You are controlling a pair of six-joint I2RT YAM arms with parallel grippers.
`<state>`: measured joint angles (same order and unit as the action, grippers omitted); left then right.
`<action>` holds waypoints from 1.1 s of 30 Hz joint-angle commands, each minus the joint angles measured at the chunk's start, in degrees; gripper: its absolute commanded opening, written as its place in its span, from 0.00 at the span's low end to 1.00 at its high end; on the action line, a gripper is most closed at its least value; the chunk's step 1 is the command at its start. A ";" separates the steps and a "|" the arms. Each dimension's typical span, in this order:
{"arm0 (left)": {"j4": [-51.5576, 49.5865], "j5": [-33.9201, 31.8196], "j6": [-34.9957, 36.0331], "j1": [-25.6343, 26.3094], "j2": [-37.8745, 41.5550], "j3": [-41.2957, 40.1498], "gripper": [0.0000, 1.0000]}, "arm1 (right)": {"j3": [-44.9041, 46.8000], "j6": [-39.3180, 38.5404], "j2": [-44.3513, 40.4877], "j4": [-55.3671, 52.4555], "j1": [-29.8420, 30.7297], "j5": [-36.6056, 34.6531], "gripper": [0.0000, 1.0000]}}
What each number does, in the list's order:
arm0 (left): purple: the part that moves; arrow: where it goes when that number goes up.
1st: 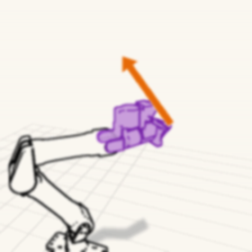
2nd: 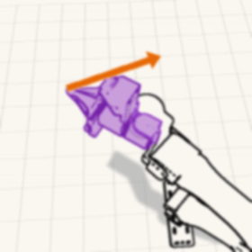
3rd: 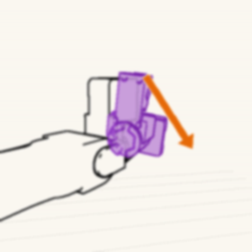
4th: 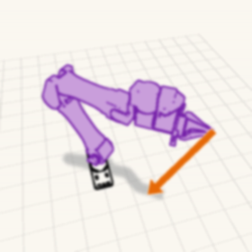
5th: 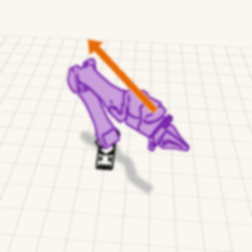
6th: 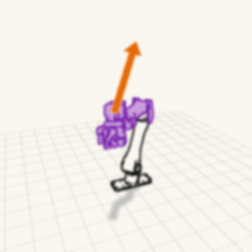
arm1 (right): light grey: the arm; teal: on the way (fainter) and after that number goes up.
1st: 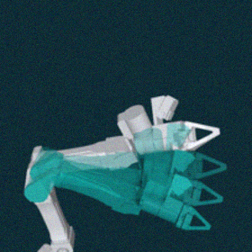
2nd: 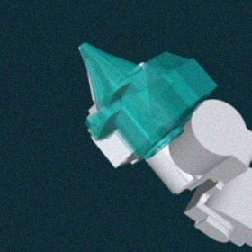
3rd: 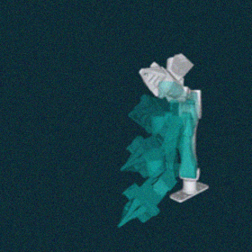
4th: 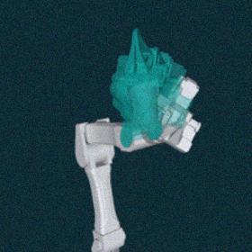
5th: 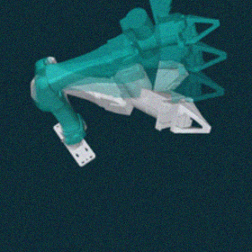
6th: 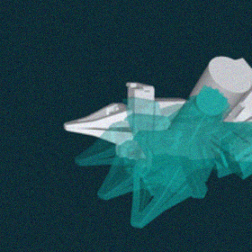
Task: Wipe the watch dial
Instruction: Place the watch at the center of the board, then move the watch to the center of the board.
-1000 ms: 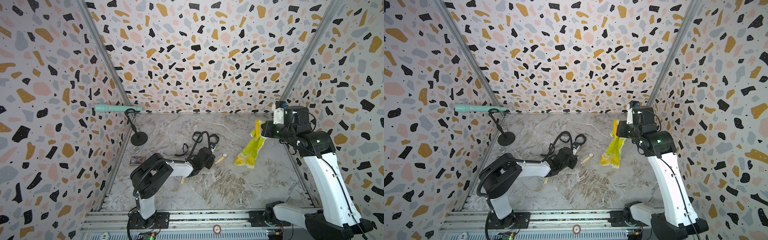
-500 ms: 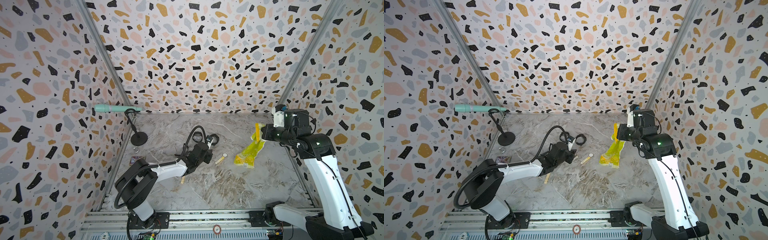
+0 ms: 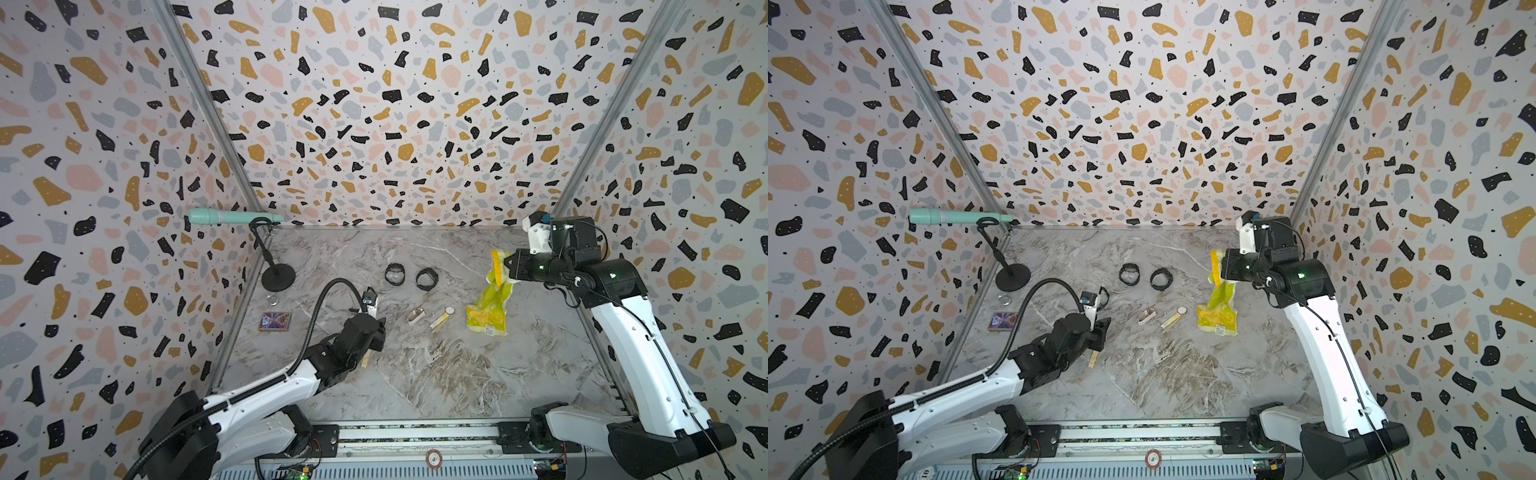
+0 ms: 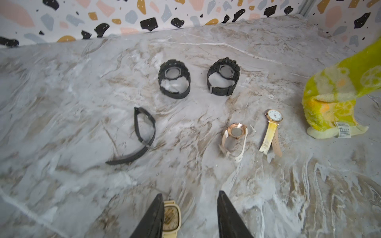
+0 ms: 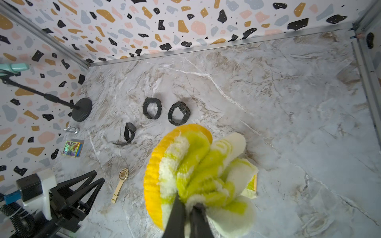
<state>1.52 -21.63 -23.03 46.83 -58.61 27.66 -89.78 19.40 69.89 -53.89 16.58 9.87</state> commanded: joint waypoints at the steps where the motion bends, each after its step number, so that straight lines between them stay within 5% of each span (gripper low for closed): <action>1: -1.67 -2.01 -7.69 -0.21 3.34 -4.28 0.44 | -0.36 0.02 0.03 1.20 2.31 0.62 0.00; 24: 5.93 7.57 -13.36 -0.22 -8.91 -12.48 0.50 | 5.39 3.38 -6.31 -2.54 4.95 -0.79 0.00; 33: 7.48 10.99 -13.94 1.71 -10.67 -13.67 0.36 | 8.07 5.08 -9.92 -3.59 5.00 -0.32 0.00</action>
<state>9.61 -13.43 -36.05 47.53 -68.79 15.81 -81.78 23.38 61.67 -56.47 21.30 9.61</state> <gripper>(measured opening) 0.371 0.060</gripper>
